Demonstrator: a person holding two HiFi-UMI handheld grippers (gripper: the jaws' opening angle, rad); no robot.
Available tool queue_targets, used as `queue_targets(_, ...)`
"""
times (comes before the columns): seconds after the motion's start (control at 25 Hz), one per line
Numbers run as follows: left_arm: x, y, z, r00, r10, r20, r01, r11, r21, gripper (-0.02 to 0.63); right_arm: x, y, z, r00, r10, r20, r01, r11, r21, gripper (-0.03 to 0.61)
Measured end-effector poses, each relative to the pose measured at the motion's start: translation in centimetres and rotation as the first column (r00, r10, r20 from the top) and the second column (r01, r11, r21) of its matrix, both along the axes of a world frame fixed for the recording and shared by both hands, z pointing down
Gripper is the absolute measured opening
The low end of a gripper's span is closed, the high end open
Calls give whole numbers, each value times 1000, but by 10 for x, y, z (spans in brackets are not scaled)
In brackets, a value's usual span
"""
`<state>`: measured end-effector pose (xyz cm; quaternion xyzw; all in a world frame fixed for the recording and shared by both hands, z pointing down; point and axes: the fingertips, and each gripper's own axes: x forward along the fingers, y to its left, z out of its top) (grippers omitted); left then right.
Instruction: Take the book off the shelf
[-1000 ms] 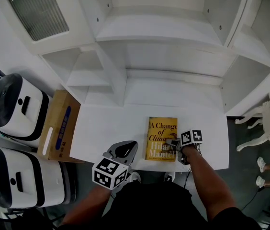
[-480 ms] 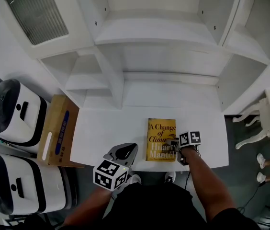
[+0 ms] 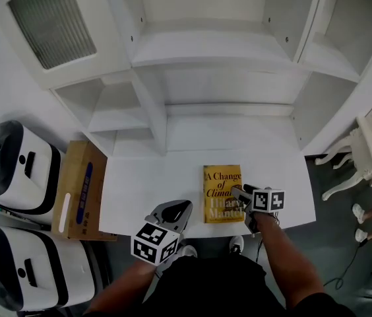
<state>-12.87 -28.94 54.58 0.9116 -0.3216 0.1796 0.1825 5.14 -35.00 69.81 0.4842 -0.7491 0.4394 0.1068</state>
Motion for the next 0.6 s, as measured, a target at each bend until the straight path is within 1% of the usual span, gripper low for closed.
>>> queue_targets(0.12,-2,2,-3,1000,25,-11,-24,1000,16,11,-7,12,-40,998,22,62,-30,991,130,278)
queue_targets(0.24,-3,5,-6,998,57,-17,-57,998,28,11,-18,30,-80,996,25,84,-45,969,242,271)
queue_targets(0.28,-3,6,-6,997,68,-22,-67,997,29,11,-20,36,-93,997,29,78,-49,960,276,247)
queue_targets(0.32,-2,7,-7,997,78,-28,-77,997,30,11,-23,41,-105,997,34,66,-52,949,311,189)
queue_targets(0.36,-2,8,-8,996,88,-33,-87,996,32,11,-26,47,-116,998,36,50,-52,936,348,102)
queue_targets(0.4,-2,9,-9,995,97,-37,-96,995,33,11,-30,52,-127,999,33,35,-44,922,384,58)
queue_targets(0.52,-2,13,-12,991,124,-46,-122,992,40,11,-43,65,-155,1000,17,11,-20,889,458,38)
queue_targets(0.6,0,15,-14,989,138,-50,-136,990,44,11,-45,72,-165,999,32,-7,-25,882,471,31)
